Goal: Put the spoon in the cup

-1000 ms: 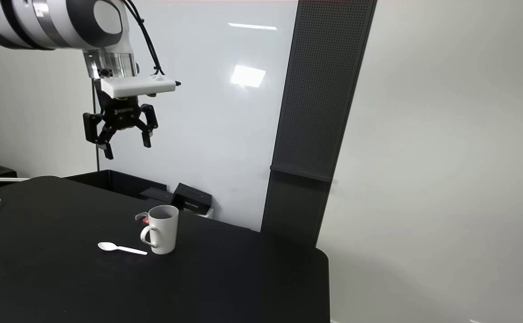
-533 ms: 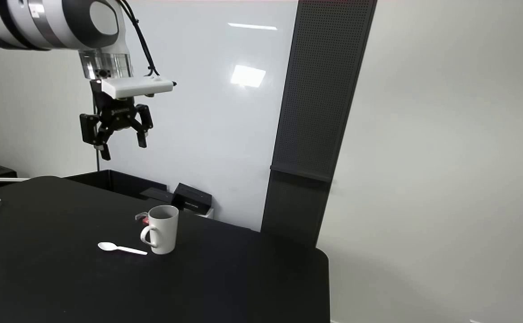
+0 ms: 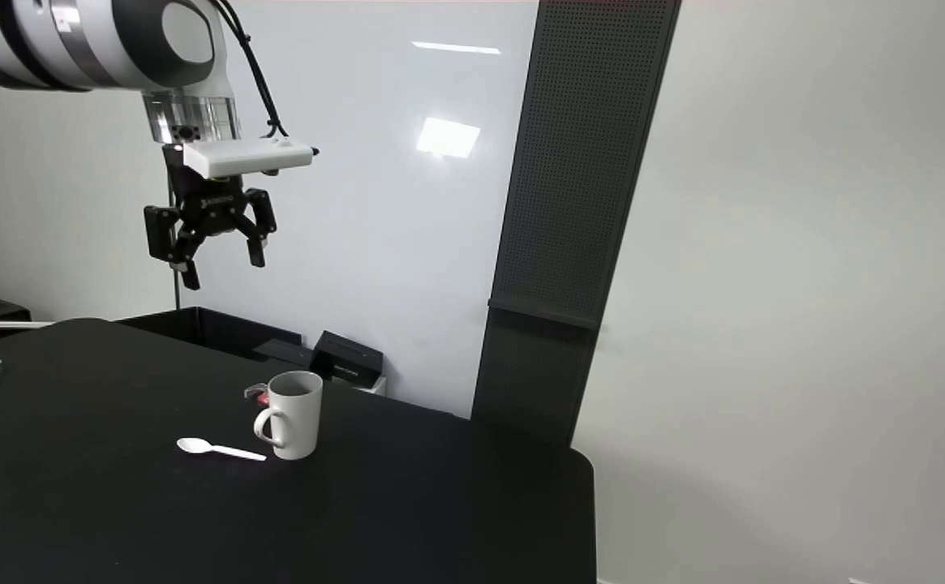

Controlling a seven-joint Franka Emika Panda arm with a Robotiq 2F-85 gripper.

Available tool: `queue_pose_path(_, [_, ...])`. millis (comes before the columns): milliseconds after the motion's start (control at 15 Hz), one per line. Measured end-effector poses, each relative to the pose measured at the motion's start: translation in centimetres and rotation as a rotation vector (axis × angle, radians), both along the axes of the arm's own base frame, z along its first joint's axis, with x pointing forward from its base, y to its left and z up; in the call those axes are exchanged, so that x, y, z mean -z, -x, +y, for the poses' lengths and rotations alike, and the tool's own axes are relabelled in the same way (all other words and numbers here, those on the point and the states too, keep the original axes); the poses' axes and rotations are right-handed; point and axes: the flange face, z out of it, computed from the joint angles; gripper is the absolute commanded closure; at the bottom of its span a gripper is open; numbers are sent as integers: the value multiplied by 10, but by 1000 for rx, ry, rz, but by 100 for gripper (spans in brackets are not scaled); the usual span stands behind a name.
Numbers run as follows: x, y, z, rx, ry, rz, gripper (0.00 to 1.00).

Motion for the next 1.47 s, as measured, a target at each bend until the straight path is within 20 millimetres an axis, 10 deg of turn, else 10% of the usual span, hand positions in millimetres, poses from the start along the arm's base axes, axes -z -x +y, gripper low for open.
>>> queue_pose_path(600, [7, -4, 1, -12, 2, 14, 0])
queue_pose_path(1467, [48, -65, 14, -306, -53, 29, 0])
